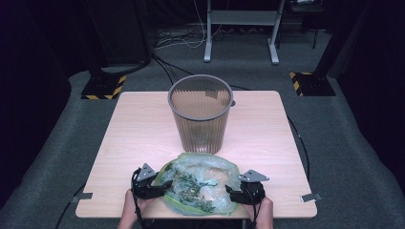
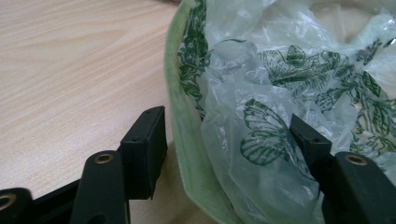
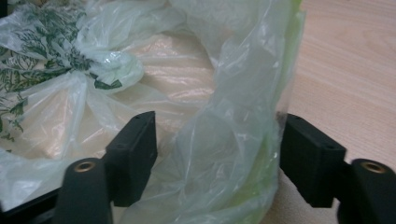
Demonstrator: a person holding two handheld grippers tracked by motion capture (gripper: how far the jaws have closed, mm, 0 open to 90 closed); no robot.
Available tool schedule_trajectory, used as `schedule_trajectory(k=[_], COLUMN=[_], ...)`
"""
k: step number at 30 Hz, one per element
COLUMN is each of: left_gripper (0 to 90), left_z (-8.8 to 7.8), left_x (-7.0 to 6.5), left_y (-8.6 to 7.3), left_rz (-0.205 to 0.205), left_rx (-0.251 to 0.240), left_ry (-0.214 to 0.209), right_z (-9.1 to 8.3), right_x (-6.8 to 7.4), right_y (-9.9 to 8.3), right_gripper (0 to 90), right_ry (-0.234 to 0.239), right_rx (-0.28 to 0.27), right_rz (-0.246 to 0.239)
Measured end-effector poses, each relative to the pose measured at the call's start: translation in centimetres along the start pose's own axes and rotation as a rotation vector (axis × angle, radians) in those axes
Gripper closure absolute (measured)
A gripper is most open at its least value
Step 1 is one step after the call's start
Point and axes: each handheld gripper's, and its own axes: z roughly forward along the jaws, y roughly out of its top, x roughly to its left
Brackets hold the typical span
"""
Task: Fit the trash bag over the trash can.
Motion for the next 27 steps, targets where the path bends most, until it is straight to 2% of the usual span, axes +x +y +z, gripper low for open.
schedule_trajectory(k=[3, 5, 9, 12, 15, 18, 19, 20, 23, 24, 26, 27], left_gripper=[44.2, 46.4, 51.2, 54.5, 61.1, 62.9, 62.9, 66.4, 69.4, 74.2, 76.0, 80.9], left_z=[0.12, 0.13, 0.16, 0.23, 0.16, 0.11, 0.11, 0.11, 0.09, 0.09, 0.08, 0.09], left_x=[-0.18, -0.18, -0.52, -0.76, -0.62, -0.59, -0.60, -0.67, -0.69, -0.72, -0.77, -0.89], left_y=[0.04, 0.04, 0.03, 0.05, 0.01, -0.02, -0.02, -0.04, -0.04, -0.05, -0.05, -0.05], left_rz=[0.018, 0.019, 0.041, 0.070, 0.067, 0.069, 0.071, 0.075, 0.078, 0.085, 0.092, 0.101], left_rx=[0.015, 0.015, 0.014, 0.028, 0.025, 0.026, 0.025, 0.022, 0.023, 0.022, 0.022, 0.023], left_ry=[0.002, 0.000, 0.024, 0.043, 0.036, 0.037, 0.036, 0.032, 0.029, 0.021, 0.023, 0.024], right_z=[0.26, 0.33, 0.25, 0.22, 0.20, 0.19, 0.19, 0.18, 0.19, 0.19, 0.21, 0.24], right_x=[0.24, 0.52, 0.68, 0.77, 0.82, 0.79, 0.79, 0.78, 0.82, 0.81, 0.75, 0.58], right_y=[0.08, 0.07, 0.00, -0.05, -0.12, -0.12, -0.12, -0.12, -0.12, -0.11, -0.10, -0.07], right_gripper=[37.3, 40.7, 50.6, 60.1, 70.2, 77.9, 77.9, 82.0, 84.0, 84.9, 85.2, 85.1], right_ry=[-0.008, -0.030, -0.025, -0.017, 0.007, 0.031, 0.031, 0.041, 0.046, 0.050, 0.054, 0.062], right_rx=[0.027, 0.029, 0.020, 0.012, 0.004, 0.005, 0.005, 0.007, 0.007, 0.009, 0.008, 0.008], right_rz=[-0.020, -0.042, -0.047, -0.053, -0.065, -0.072, -0.072, -0.069, -0.067, -0.063, -0.057, -0.039])
